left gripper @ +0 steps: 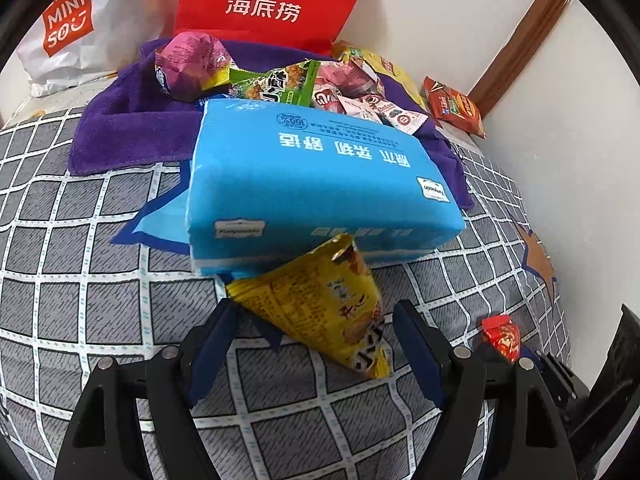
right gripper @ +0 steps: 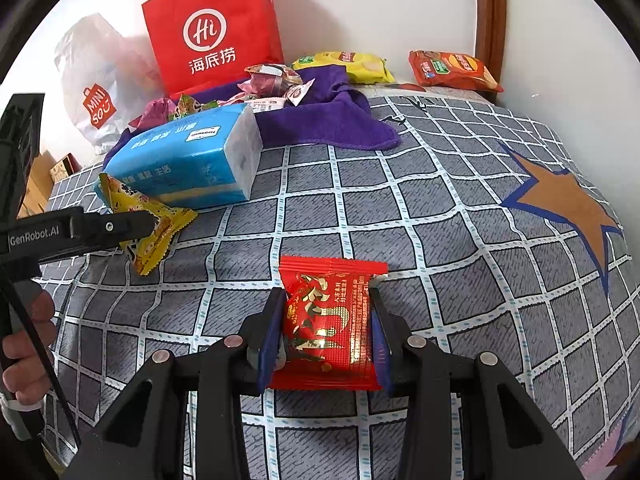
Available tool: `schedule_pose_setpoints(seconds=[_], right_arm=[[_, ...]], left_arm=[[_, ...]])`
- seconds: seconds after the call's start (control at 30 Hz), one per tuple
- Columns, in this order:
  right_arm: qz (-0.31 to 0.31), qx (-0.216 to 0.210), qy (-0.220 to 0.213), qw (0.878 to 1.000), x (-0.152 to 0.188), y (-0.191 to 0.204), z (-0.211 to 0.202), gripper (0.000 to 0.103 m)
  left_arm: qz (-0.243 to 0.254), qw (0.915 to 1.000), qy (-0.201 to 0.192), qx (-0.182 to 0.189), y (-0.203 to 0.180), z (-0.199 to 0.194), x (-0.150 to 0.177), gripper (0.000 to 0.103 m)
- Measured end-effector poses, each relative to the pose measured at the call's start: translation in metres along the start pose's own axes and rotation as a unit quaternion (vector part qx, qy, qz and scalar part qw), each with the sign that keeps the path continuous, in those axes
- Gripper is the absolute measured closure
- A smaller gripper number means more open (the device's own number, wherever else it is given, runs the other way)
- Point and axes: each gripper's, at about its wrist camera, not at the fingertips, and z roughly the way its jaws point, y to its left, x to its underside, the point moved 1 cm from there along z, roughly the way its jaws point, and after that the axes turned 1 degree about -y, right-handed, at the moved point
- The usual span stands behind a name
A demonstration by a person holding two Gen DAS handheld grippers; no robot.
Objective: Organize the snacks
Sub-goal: 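Grasp the yellow snack bag with the left tool while the right holds the red packet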
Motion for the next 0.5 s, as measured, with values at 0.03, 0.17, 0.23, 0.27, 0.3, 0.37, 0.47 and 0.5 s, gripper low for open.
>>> schedule_pose_setpoints(seconds=[0.03,0.17,0.23,0.27,0.3,0.37,0.47,0.5], right_arm=[[-0.002,0.001,-0.001,1.0,0.0002,0.0003,0.0004,0.063],[-0.004,0.002,-0.004,1.0,0.0007,0.0005,0.0021,0.063],[-0.004,0.003,-0.005,1.0,0.0011,0.0006,0.0026,0.063],[-0.005,0.003,-0.005,1.0,0.0008,0.0008,0.003,0.063],[-0.005,0.003,-0.005,1.0,0.0007,0.0009,0.0034,0.063],[-0.007,0.004,-0.005,1.0,0.0007,0.0014,0.0037,0.063],[-0.01,0.006,-0.005,1.0,0.0002,0.0021,0.0044,0.063],[-0.012,0.006,-0.005,1.0,0.0001,0.0024,0.0047,0.063]], left_arm=[[-0.002,1.0,0.0,0.001,-0.0004,0.0005,-0.0005,0.025],[-0.012,0.9999,-0.003,0.003,-0.0013,0.0034,-0.0038,0.026],[-0.015,0.9999,-0.005,0.002,-0.0018,0.0044,-0.0049,0.027],[-0.017,0.9998,-0.005,0.001,-0.002,0.0047,-0.005,0.027],[-0.018,0.9998,-0.006,0.0,-0.0022,0.0052,-0.0055,0.027],[-0.02,0.9998,-0.008,0.0,-0.0031,0.0064,-0.0063,0.027],[-0.024,0.9996,-0.012,-0.002,-0.0034,0.0072,-0.0075,0.033],[-0.025,0.9996,-0.013,-0.002,-0.003,0.007,-0.0074,0.033]])
